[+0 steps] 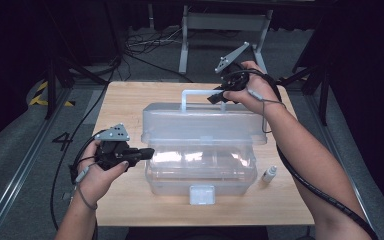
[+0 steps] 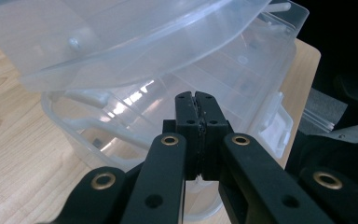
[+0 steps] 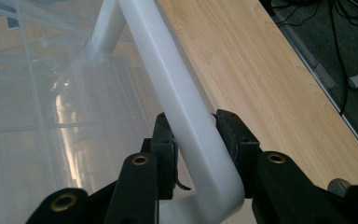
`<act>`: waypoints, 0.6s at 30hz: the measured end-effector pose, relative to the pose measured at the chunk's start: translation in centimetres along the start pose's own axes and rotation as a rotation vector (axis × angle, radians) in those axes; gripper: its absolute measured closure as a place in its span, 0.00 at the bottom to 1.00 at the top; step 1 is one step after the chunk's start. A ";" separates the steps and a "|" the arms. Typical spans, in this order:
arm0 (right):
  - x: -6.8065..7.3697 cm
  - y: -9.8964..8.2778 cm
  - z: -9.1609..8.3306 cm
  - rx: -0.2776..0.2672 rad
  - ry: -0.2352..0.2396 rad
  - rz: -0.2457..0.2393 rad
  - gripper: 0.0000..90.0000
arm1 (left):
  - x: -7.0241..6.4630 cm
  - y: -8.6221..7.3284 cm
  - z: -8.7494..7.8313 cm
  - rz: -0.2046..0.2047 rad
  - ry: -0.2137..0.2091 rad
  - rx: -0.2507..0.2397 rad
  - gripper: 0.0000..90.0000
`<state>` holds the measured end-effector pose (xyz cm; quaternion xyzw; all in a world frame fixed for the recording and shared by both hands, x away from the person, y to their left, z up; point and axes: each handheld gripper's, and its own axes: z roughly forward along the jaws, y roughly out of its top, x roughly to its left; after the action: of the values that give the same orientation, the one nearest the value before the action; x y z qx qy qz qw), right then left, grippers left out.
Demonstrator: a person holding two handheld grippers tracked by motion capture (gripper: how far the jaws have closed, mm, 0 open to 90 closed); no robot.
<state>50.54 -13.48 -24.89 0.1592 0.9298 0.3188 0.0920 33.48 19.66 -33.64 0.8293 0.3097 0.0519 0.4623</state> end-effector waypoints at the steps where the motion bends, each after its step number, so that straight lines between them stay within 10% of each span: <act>1: 0.0 0.0 0.0 0.000 0.000 0.000 0.78 | 0.0 0.0 0.1 0.002 0.002 -0.001 0.99; 18: 0.1 -0.1 0.0 -0.005 -0.001 0.004 0.78 | -0.2 0.3 0.2 -0.060 0.074 -0.099 1.00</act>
<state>50.40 -13.51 -24.94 0.1610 0.9286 0.3213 0.0924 33.49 19.33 -33.46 0.7933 0.3482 0.0837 0.4923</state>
